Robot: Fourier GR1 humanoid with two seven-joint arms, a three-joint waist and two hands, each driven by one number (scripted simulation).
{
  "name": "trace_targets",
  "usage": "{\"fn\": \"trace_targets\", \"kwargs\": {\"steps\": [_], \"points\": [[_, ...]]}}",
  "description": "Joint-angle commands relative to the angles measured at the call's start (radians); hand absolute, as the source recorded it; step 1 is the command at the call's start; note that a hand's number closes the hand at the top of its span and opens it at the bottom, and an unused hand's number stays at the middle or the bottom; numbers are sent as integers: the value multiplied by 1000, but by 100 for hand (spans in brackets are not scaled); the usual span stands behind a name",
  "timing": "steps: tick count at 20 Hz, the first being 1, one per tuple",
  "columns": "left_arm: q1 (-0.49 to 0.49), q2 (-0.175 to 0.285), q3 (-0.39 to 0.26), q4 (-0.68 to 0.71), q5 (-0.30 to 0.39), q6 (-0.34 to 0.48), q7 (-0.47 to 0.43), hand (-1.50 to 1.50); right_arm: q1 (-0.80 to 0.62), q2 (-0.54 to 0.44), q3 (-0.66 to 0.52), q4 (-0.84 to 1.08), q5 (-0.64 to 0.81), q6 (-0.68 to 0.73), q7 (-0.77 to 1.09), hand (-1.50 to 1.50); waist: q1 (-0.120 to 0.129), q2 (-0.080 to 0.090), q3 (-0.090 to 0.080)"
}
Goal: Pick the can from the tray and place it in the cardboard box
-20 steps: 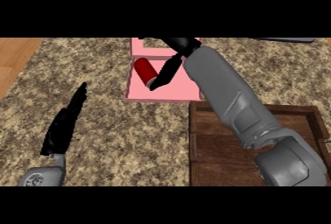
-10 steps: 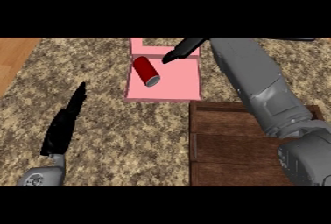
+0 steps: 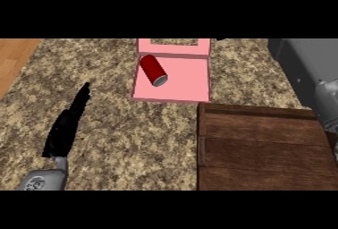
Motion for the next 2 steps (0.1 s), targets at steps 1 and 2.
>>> {"fn": "trace_targets", "kwargs": {"steps": [1,2], "points": [[-8,-10,-15,-8,-3,-3,2,0,34,-75,-1,-8,2,62,-20,-150,15,14,2],[-1,-2,6,-2,14,-6,-2,0,25,-113,6,-17,9,105,-18,-150,12,7,1]]}}
